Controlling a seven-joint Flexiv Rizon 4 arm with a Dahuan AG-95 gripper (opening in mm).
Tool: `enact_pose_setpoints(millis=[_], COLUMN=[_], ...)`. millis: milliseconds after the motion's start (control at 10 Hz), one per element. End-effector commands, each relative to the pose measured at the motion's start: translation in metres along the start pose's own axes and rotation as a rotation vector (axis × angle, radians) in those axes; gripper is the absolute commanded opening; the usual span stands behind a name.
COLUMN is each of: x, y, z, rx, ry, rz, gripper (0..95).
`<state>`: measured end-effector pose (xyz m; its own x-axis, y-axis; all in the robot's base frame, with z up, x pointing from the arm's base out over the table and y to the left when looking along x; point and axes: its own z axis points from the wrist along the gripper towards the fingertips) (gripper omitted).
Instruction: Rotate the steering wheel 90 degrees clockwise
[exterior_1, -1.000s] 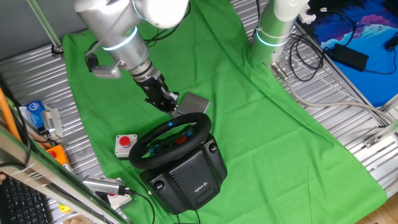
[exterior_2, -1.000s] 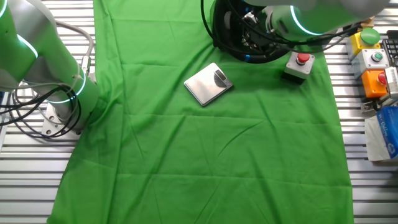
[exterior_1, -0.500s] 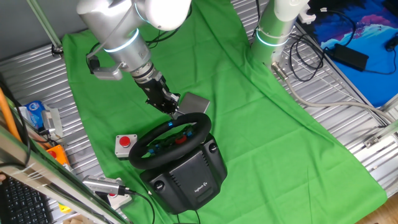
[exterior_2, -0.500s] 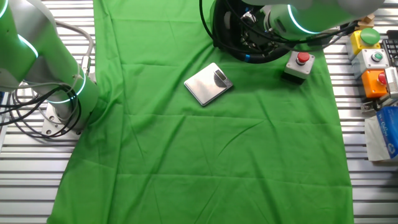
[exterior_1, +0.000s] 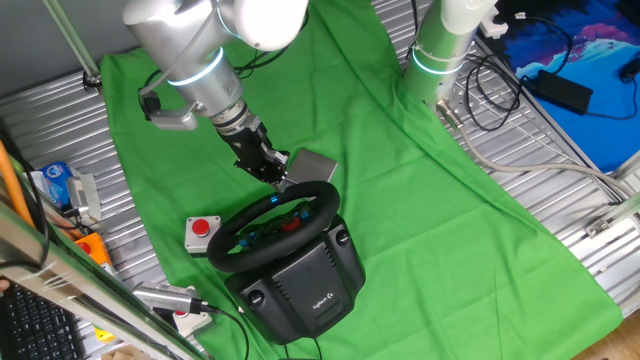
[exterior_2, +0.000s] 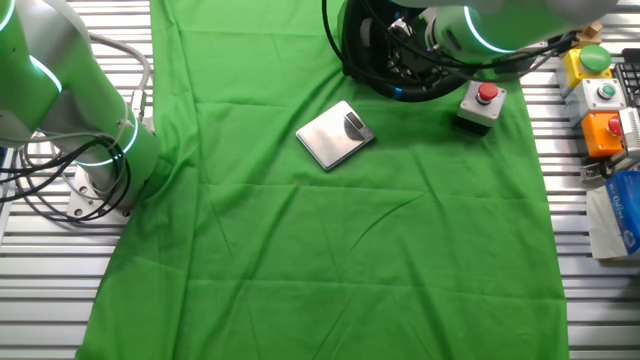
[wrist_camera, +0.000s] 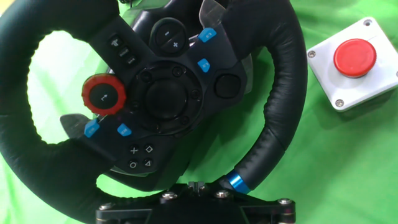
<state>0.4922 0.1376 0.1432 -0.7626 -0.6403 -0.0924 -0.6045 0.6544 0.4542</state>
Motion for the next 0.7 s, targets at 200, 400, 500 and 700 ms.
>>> enact_pose_setpoints(millis=[200,400,500,700], x=[0.0001,-0.0002,-0.0002,-0.0002], y=[-0.0003,-0.0003,-0.0003,-0.0003], z=[0.0009,0.0012,0.0012,0.0012], rx=[0.008,0.005,0.006,0.006], ry=[0.005,0.002,0.003,0.002], rz=[0.004,0.006,0.007,0.012], gripper=[0.0,0.0,0.0,0.0])
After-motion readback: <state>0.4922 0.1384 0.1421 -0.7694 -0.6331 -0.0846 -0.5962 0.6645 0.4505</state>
